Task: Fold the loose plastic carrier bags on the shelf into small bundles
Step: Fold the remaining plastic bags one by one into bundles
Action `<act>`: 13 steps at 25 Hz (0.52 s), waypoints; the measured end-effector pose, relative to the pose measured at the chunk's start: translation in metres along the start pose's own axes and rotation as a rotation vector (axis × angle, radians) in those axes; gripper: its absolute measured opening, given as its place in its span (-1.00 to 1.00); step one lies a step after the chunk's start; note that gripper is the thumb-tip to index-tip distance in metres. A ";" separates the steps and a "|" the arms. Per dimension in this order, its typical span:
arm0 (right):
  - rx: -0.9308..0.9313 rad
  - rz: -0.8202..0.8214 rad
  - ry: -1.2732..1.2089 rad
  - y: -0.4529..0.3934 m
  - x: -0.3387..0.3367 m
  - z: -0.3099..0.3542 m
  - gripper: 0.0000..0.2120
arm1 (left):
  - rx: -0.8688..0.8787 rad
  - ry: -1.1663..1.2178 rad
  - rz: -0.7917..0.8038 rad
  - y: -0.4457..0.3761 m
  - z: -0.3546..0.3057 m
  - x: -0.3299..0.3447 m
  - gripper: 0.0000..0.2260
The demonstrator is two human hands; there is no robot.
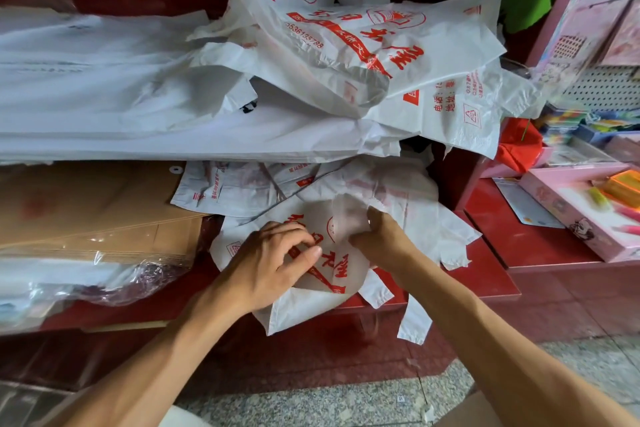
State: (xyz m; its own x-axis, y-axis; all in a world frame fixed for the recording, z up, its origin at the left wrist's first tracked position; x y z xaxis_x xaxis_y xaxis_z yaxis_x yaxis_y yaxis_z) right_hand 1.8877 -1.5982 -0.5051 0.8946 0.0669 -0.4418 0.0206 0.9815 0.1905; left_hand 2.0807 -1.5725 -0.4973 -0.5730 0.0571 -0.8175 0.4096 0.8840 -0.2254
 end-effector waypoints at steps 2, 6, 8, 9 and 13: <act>-0.110 -0.045 -0.163 -0.003 -0.011 0.008 -0.65 | -0.069 -0.196 0.008 -0.002 0.017 0.001 -0.58; -0.170 -0.189 -0.389 -0.019 -0.043 -0.004 -0.38 | -0.216 -0.328 0.102 0.000 0.032 0.004 -0.57; -0.087 -0.267 -0.150 -0.025 -0.049 -0.020 -0.23 | -0.251 -0.360 0.090 -0.001 0.032 0.003 -0.56; -0.086 -0.268 -0.080 -0.026 -0.049 -0.024 -0.18 | -0.264 -0.357 0.081 -0.001 0.032 0.003 -0.56; -0.245 -0.196 -0.189 -0.022 -0.049 -0.008 -0.17 | -0.235 -0.333 0.088 -0.001 0.027 0.002 -0.65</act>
State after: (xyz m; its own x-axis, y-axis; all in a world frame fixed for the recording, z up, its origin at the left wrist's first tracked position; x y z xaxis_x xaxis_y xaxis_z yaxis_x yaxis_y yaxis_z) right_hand 1.8400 -1.6216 -0.4944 0.9515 -0.1383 -0.2749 0.1126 0.9878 -0.1072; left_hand 2.0985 -1.5858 -0.5134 -0.2667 0.0180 -0.9636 0.2513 0.9665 -0.0515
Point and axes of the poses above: each hand's wrist, its own y-axis away from the middle knuckle, its own x-axis out of the palm, z = x × y, the point moved 4 cm from there along -y, towards the middle knuckle
